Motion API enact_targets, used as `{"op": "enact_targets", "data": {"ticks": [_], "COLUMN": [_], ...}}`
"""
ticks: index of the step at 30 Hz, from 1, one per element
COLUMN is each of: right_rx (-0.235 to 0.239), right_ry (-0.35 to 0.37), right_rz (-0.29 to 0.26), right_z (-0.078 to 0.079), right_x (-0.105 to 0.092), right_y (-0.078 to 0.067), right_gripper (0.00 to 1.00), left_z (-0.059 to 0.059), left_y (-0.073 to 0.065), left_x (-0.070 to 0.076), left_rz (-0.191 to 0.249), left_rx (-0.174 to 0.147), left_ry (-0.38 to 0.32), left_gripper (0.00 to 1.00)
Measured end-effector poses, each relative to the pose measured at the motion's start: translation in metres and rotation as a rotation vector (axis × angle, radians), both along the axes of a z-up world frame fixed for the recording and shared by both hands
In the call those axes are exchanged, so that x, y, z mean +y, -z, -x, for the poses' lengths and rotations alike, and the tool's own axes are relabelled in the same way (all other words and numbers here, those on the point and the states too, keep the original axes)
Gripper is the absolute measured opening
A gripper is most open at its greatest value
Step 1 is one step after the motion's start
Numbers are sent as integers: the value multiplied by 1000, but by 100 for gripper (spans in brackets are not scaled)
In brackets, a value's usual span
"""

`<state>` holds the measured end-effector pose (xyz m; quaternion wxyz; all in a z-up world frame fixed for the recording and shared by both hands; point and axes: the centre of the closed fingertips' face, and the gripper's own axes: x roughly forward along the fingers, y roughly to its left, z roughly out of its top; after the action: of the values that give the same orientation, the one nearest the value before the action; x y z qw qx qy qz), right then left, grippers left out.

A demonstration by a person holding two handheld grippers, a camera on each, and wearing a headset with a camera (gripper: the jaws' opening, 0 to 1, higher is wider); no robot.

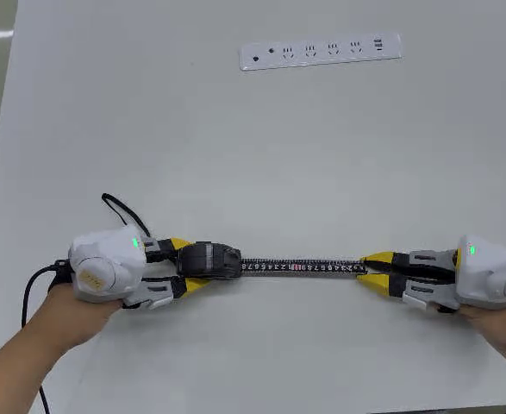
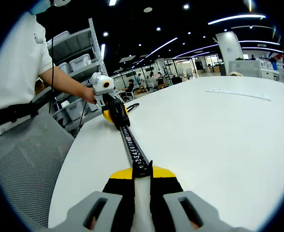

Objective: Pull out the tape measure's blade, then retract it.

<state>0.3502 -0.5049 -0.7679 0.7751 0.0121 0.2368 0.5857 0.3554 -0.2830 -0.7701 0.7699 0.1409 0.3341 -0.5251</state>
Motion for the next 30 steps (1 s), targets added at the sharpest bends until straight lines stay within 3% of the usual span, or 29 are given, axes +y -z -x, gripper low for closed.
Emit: {"op": "enact_targets", "data": {"ticks": [30], "right_rx": [20], "right_ry": [42], "right_rz": [1], "right_z": [0], "right_x": [-27], "right_y": [-3], "right_gripper": [7], "left_z": [1], "left_y": [-2], "left_x": [-2], "left_rz": [4], "left_rx": [0], "left_ry": [0], "left_gripper": [28]}}
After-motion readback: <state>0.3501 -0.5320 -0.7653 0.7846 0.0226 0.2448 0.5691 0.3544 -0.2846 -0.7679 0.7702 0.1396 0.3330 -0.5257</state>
